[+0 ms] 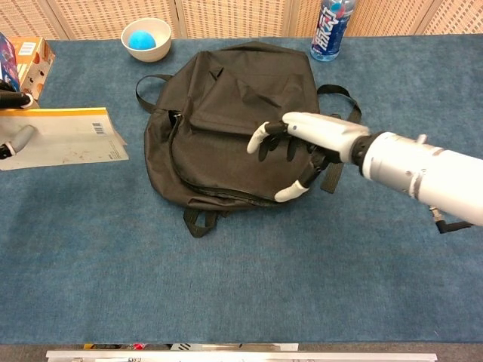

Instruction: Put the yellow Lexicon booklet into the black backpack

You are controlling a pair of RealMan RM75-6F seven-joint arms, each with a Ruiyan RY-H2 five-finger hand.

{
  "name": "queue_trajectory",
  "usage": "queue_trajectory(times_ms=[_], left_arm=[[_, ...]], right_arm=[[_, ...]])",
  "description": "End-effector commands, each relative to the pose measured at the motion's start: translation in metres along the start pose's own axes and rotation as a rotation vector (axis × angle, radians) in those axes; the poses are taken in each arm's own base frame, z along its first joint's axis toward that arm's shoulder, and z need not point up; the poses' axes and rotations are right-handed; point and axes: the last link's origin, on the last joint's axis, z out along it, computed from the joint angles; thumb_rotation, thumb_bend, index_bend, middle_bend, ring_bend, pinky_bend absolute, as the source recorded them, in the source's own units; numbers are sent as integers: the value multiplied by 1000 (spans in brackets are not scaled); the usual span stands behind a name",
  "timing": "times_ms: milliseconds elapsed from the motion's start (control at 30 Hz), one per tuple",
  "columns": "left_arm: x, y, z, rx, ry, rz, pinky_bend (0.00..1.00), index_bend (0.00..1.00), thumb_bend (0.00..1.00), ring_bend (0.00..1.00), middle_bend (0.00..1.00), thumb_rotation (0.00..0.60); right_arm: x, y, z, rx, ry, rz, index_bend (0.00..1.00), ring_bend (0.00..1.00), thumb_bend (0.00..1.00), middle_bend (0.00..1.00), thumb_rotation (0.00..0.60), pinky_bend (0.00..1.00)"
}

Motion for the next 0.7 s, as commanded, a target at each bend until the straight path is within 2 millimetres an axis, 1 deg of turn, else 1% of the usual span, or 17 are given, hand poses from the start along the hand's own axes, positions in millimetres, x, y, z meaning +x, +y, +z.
queue_trajectory(times_ms=[33,167,267,367,467,567,700], left_arm=[[0,1,0,-5,1,1,420,745,371,469,621,600],[1,1,0,-14,-2,4,420,746,371,469,621,600],[1,2,0,-17,-1,-2,420,746,371,469,621,600],[1,3,1,-23,5,-6,420,746,371,469,621,600],[2,3,0,-27,7,-6,420,746,371,469,621,600],[2,2,0,-23,8,-8,420,747,371,469,621,600],[3,0,-1,-15,8,-9,420,746,371,469,621,600]], right_arm=[[-17,-15,24,9,-17,-63,273,234,6,347,600,349],[-31,-28,40,16,6,-151,265,233,0,344,600,349],[-39,-32,50,10,26,-223,265,233,0,344,600,348],[-45,-33,57,-5,36,-252,265,233,1,344,600,348],[-46,-30,63,-27,46,-273,266,233,2,344,600,348],[-42,-25,67,-53,60,-281,265,232,4,344,600,348],[-35,-19,71,-81,64,-247,265,232,5,344,600,348]])
